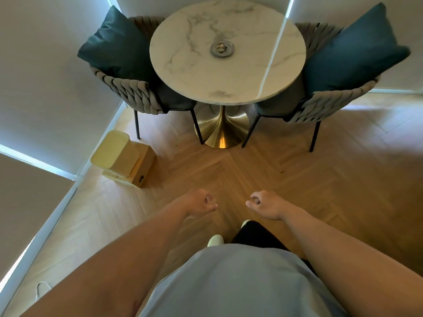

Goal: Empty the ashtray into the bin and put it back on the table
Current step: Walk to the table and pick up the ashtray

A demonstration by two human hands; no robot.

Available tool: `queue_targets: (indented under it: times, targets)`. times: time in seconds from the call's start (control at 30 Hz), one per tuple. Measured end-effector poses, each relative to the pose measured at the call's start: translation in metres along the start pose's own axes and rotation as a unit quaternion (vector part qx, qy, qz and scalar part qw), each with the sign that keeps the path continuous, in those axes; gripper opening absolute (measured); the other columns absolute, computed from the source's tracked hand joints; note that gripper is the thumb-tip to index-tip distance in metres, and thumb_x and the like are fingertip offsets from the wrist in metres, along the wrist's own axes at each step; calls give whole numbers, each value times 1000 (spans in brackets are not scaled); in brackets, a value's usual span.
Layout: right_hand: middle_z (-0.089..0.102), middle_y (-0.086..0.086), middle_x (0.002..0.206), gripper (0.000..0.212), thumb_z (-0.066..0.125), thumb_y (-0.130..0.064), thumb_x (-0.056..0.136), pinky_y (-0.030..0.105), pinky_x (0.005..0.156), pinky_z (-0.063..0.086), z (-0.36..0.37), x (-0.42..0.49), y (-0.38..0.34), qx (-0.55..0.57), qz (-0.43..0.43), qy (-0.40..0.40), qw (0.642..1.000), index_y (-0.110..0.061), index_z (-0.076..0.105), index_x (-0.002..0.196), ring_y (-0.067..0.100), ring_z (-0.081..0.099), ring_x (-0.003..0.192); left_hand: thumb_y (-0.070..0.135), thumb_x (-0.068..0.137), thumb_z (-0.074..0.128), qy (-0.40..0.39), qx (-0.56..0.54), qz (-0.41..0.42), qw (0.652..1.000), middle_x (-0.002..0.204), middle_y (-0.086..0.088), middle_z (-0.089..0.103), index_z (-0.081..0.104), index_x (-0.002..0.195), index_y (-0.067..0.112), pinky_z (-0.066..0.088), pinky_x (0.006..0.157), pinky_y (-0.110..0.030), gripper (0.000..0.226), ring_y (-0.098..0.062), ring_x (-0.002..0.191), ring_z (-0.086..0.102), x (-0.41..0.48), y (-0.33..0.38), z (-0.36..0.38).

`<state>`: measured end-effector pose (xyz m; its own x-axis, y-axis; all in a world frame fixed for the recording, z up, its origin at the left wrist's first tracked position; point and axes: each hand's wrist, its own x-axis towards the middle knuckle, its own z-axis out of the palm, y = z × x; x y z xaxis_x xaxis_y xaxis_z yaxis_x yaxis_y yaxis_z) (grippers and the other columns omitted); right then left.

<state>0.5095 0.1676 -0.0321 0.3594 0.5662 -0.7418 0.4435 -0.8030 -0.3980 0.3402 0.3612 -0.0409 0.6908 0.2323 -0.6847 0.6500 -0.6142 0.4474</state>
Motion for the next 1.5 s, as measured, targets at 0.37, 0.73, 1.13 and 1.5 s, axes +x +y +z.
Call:
queue_targets:
  times: [0.37, 0.73, 1.13, 1.5]
  targets:
    - [46, 12, 150, 63, 46, -49, 99, 43, 111, 39, -68, 57, -8, 11, 3, -21, 1000, -12, 37, 150, 28, 42, 138, 53, 90, 57, -12, 5, -2, 1000, 117, -1, 64, 60, 121, 20, 51, 92, -37, 45, -17, 102, 60, 58, 7, -54]
    - [46, 9, 149, 59, 47, -48, 99, 46, 110, 42, -162, 116, 4, 4, -15, -19, 1000, -18, 39, 148, 27, 44, 137, 54, 90, 56, 4, -1, -31, 1000, 119, 2, 63, 57, 124, 25, 50, 92, -35, 44, -13, 102, 59, 129, 50, -113]
    - [50, 9, 145, 61, 49, -51, 97, 43, 104, 46, -235, 166, 14, -22, -25, -9, 999, -19, 40, 148, 27, 49, 131, 55, 92, 53, 12, -20, -39, 999, 125, 0, 60, 55, 130, 25, 48, 97, -39, 49, -16, 108, 57, 180, 87, -164]
    - [53, 8, 142, 63, 48, -54, 96, 38, 101, 46, -283, 218, -10, -27, -18, 5, 999, -16, 43, 147, 25, 52, 129, 55, 92, 54, 9, -31, -32, 999, 127, -1, 61, 54, 131, 20, 48, 99, -41, 52, -19, 110, 59, 228, 86, -231]
